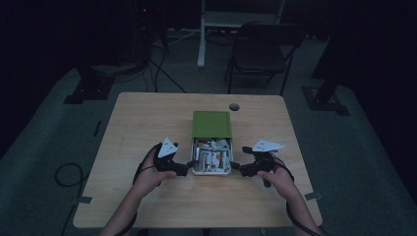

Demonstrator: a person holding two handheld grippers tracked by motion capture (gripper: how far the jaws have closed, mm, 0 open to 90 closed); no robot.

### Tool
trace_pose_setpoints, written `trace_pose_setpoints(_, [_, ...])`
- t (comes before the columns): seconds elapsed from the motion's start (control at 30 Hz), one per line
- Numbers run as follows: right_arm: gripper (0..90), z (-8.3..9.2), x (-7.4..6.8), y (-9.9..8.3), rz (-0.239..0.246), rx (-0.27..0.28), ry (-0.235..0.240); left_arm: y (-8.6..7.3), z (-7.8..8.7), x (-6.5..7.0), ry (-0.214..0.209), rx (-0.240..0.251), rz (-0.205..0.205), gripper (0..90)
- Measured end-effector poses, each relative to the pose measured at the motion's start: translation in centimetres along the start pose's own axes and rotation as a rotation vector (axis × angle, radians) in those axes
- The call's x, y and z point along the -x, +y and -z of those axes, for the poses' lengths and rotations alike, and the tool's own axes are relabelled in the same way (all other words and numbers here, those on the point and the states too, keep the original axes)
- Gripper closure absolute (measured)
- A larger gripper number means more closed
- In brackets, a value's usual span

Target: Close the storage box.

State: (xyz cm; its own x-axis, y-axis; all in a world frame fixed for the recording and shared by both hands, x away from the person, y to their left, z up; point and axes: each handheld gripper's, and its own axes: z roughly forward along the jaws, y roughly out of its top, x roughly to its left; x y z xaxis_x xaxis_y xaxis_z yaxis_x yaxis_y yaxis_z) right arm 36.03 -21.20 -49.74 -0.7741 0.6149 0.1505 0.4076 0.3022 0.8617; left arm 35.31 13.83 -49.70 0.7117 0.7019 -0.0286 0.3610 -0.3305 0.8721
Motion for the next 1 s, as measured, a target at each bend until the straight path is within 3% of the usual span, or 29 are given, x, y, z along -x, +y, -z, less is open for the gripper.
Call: trace_pose_setpoints(1.0, [11.8, -1.0, 1.6, 1.2, -0.043, 0.013, -0.048, 0.9, -1.2, -1.6, 0.017, 0.013, 0.034, 3.4])
